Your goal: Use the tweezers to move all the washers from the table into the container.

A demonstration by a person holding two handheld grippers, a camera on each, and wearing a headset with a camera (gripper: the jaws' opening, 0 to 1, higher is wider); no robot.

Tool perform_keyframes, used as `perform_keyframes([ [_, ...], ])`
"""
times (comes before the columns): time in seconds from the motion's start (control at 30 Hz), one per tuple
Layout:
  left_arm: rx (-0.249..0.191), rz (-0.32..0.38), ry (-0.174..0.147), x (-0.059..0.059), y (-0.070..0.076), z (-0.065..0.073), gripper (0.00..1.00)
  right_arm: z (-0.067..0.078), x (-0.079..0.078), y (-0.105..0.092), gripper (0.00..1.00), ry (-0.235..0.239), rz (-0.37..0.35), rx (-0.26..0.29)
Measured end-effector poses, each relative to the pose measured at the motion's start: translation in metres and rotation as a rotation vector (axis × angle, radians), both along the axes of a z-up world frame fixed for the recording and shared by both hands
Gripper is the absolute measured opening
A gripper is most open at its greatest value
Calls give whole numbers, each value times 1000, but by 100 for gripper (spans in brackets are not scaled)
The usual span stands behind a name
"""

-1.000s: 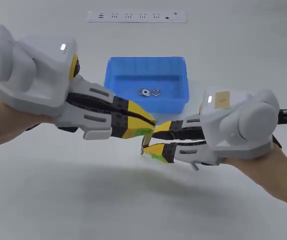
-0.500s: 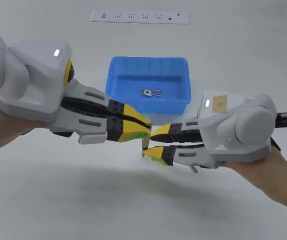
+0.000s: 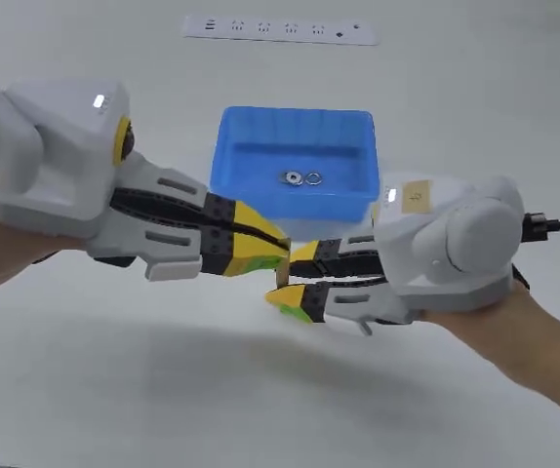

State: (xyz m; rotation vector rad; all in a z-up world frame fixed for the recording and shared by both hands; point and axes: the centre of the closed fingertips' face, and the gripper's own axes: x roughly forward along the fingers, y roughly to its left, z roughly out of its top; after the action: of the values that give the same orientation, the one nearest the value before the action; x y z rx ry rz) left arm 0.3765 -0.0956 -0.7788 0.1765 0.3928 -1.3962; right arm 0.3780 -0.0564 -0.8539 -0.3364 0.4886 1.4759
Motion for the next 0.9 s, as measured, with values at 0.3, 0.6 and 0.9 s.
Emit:
perform_keyframes([
  [0.3, 4, 17, 6, 5, 5, -1, 5, 1, -1, 1, 10, -2, 0, -8],
  [0.6, 13, -7, -2, 2, 0, 3, 8, 1, -3, 1, 9, -37, 24, -37],
  [0.9, 43, -20, -24, 0, 1, 2, 5, 1, -4, 1, 9, -45, 28, -43],
])
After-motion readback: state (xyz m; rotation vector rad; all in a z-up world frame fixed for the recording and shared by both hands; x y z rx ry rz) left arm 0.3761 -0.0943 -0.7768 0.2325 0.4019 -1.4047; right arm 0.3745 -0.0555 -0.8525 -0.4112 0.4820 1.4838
